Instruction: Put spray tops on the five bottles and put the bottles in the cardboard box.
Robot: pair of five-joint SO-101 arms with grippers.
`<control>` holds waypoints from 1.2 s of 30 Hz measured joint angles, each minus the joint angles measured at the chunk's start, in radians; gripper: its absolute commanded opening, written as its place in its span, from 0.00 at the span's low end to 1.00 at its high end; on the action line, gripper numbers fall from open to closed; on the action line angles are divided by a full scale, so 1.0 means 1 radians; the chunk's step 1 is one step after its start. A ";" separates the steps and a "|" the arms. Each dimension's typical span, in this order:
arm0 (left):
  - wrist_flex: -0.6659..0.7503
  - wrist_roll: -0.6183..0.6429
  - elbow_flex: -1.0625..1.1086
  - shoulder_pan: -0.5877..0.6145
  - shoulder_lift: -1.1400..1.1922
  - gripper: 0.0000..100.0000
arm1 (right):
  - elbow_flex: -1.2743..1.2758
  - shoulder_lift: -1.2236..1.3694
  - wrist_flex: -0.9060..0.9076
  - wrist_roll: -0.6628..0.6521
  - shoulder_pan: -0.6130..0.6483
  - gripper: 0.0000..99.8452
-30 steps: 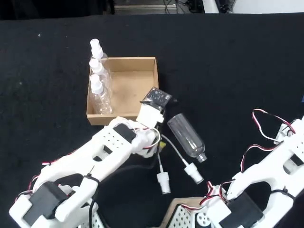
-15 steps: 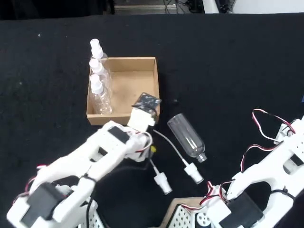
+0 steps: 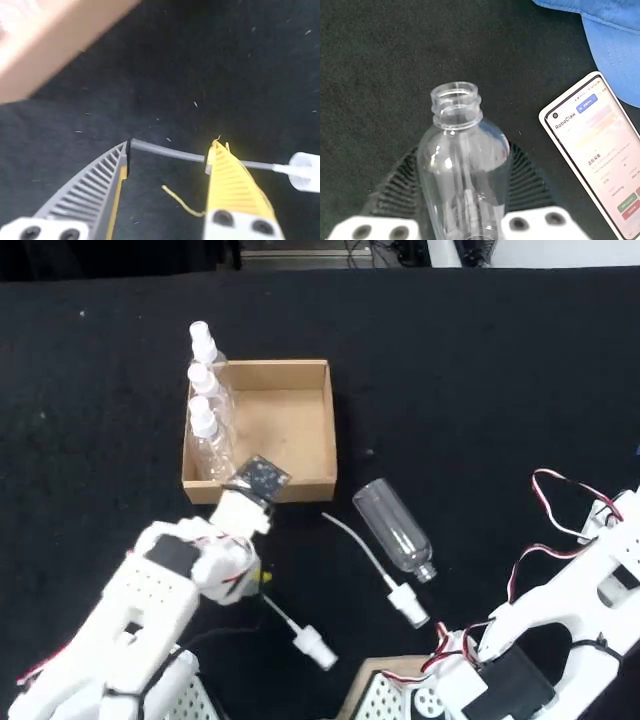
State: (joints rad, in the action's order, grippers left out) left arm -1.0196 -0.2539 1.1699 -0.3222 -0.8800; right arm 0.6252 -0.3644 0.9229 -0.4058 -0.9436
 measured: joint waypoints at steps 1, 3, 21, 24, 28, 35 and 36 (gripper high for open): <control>-0.038 -0.017 -0.028 0.005 -0.048 0.24 | 0.000 0.000 0.000 0.000 0.000 0.02; -0.106 -0.052 -0.084 0.003 -0.133 0.24 | 0.000 0.000 0.000 0.000 0.000 0.02; -0.141 -0.313 -0.117 -0.526 -0.009 0.24 | 0.000 0.000 0.000 0.000 0.000 0.03; -0.049 -0.313 -0.117 -0.552 0.129 0.24 | 0.000 0.000 0.000 0.000 0.000 0.03; 0.008 -0.313 -0.117 -0.598 0.270 0.24 | 0.000 0.000 -0.011 0.000 0.000 0.03; 0.109 -0.313 -0.118 -0.638 0.393 0.24 | 0.000 0.000 -0.031 0.000 -0.009 0.03; 0.121 -0.313 -0.118 -0.641 0.400 0.24 | 0.000 0.000 -0.031 0.000 -0.009 0.03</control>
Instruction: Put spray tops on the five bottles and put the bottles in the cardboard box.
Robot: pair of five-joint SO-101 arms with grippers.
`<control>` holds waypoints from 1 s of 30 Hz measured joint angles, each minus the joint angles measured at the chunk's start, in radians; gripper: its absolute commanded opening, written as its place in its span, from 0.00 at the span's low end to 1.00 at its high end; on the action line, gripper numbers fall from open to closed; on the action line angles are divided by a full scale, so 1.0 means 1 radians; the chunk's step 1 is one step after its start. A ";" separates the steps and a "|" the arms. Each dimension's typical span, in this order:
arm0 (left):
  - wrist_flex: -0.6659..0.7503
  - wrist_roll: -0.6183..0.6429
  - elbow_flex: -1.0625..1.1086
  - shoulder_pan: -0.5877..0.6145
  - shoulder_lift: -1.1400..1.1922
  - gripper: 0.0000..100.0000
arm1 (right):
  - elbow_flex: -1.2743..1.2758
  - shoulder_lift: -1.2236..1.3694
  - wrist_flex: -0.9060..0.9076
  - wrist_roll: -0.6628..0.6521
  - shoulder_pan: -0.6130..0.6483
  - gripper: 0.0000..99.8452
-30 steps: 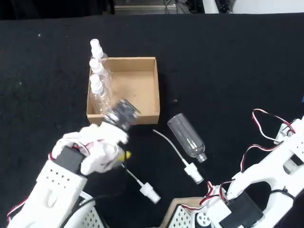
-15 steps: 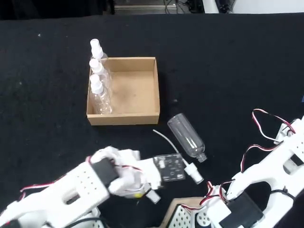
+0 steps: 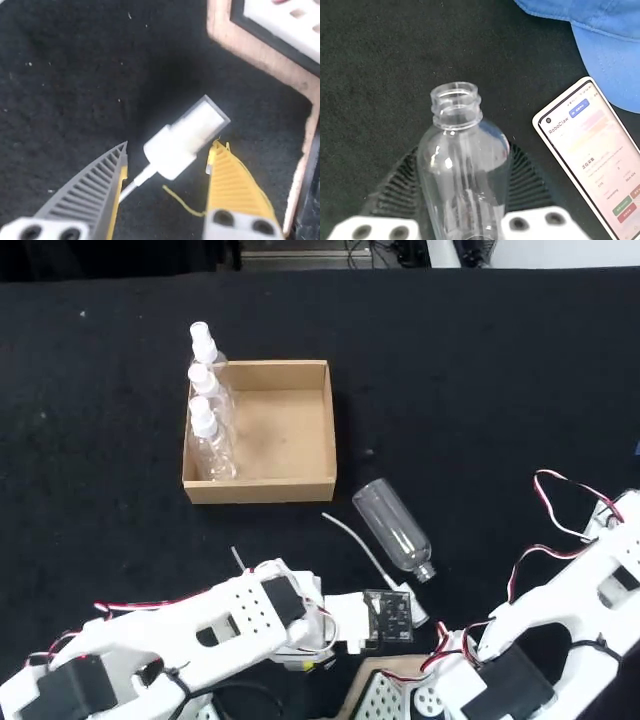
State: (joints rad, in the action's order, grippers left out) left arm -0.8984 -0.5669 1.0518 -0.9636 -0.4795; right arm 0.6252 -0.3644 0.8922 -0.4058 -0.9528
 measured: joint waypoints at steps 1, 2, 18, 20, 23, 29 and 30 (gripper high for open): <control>0.012 0.000 0.000 -0.003 0.008 0.24 | 0.000 0.000 -0.003 0.000 0.000 0.03; 0.025 -0.003 0.000 -0.006 0.009 0.24 | 0.000 0.000 -0.003 0.000 0.000 0.03; 0.075 0.011 0.032 -0.043 0.008 0.04 | 0.000 0.000 -0.003 0.000 0.000 0.03; 0.075 0.037 0.032 -0.041 0.008 0.04 | 0.000 0.000 -0.003 0.000 0.000 0.03; 0.075 0.055 0.032 -0.041 0.008 0.04 | 0.000 0.000 -0.003 0.000 0.000 0.03; -0.129 0.063 -0.087 0.063 0.008 0.04 | -0.008 0.000 0.017 0.000 0.000 0.02; -0.183 0.063 -0.127 0.094 0.008 0.04 | -0.025 0.002 0.037 0.000 0.003 0.02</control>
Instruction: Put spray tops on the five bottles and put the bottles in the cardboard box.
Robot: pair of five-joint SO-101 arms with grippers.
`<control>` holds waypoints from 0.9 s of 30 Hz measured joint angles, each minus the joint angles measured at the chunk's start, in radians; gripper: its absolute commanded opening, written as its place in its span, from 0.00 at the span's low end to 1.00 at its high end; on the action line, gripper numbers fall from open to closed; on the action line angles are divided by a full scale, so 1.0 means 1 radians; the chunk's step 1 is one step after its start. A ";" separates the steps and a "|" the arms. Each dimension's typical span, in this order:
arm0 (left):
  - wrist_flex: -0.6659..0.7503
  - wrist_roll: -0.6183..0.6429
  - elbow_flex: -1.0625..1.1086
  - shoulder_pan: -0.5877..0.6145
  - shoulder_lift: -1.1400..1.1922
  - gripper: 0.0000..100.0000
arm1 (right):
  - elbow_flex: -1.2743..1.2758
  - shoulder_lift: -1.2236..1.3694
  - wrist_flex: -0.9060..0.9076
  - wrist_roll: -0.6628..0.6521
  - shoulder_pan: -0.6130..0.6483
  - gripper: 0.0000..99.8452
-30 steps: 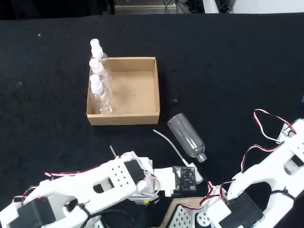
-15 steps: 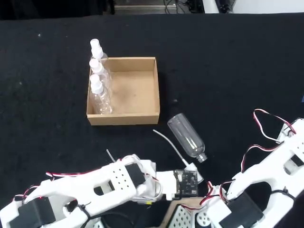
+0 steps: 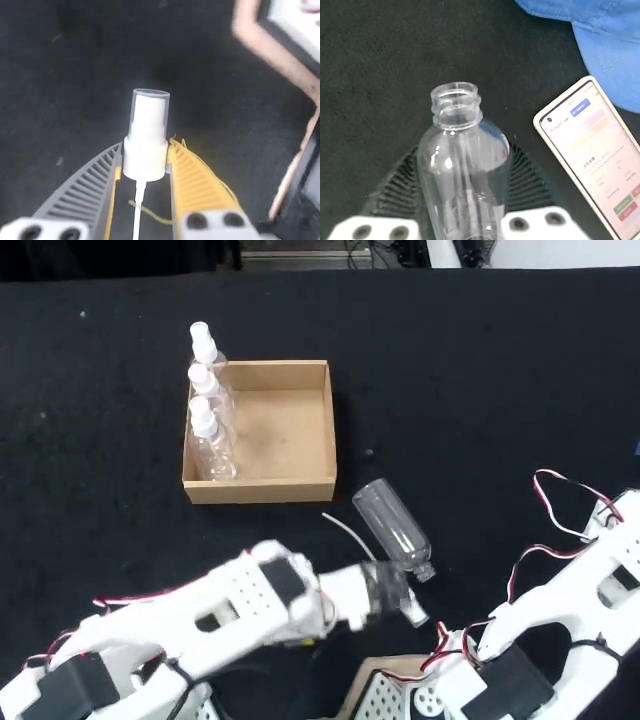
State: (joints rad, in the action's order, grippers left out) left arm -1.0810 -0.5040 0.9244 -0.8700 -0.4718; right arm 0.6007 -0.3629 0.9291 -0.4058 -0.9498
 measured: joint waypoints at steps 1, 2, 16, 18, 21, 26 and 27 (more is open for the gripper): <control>-0.052 0.000 -0.044 0.032 0.002 0.04 | -0.020 0.000 0.026 0.000 0.009 0.02; -0.104 0.000 -0.087 0.064 0.002 0.04 | -0.043 0.000 0.052 0.000 0.023 0.02; -0.419 0.000 -0.393 0.391 -0.315 0.03 | -0.135 -0.115 0.267 0.137 0.347 0.02; -0.404 0.000 -0.433 0.442 -0.400 0.03 | -0.104 -0.189 0.267 0.169 0.407 0.02; -0.328 0.057 -0.512 0.497 -0.516 0.03 | -0.049 -0.302 0.258 0.229 0.512 0.02; -0.089 0.230 -0.606 0.529 -0.631 0.03 | 0.095 -0.477 0.109 0.364 0.704 0.02; -0.023 0.264 -0.609 0.528 -0.641 0.03 | 0.127 -0.509 0.071 0.385 0.743 0.02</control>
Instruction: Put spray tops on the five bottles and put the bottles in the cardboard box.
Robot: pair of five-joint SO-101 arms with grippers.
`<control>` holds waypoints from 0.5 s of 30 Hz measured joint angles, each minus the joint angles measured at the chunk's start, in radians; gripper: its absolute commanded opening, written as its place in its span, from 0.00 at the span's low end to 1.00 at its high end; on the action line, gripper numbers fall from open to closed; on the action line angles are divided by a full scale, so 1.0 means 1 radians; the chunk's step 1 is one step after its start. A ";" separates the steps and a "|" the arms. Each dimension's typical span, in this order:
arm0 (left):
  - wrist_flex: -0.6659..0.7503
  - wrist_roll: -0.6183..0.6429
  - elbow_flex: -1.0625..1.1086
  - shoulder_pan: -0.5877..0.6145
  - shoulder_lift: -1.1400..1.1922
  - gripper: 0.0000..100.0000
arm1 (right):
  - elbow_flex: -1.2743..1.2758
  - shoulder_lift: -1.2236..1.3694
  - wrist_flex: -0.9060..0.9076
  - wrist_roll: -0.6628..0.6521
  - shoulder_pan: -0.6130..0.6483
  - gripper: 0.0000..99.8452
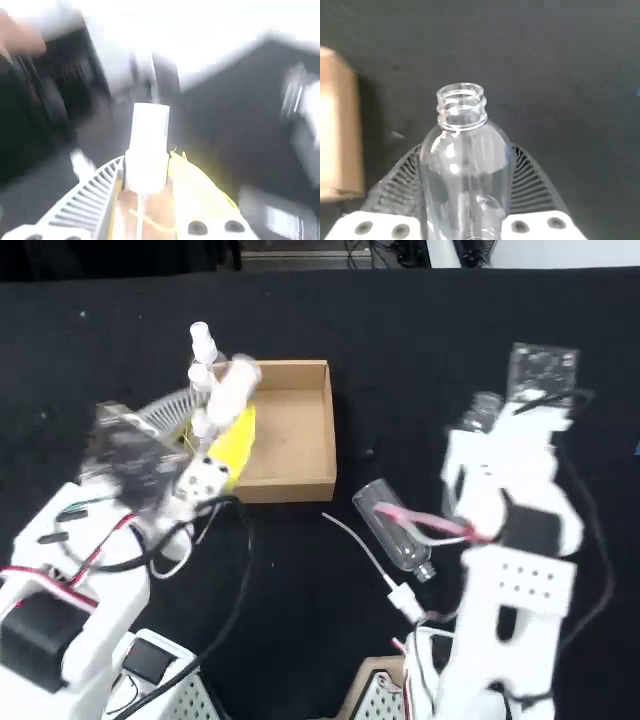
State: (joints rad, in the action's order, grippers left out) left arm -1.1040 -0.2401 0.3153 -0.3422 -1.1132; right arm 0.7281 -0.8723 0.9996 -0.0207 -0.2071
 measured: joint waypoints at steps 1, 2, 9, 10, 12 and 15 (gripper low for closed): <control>0.064 0.035 -0.003 0.000 -0.002 0.03 | 0.032 -0.029 -0.034 0.018 0.032 0.02; 0.127 0.072 -0.003 -0.002 -0.002 0.03 | 0.063 -0.060 -0.069 0.037 0.064 0.02; 0.557 0.302 0.100 -0.002 -0.014 0.03 | 0.275 -0.245 -0.318 0.132 0.259 0.02; 0.615 0.313 0.126 0.000 -0.008 0.03 | 0.307 -0.267 -0.353 0.137 0.295 0.02; 0.723 0.321 0.193 0.000 -0.002 0.03 | 0.370 -0.304 -0.417 0.140 0.350 0.02; 0.882 0.322 0.301 -0.002 -0.002 0.03 | 0.450 -0.348 -0.514 0.140 0.434 0.02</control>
State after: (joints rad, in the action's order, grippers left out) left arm -0.2217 0.0821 0.6160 -0.3437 -1.1147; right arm 1.1776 -1.2206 0.4856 0.1189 0.2271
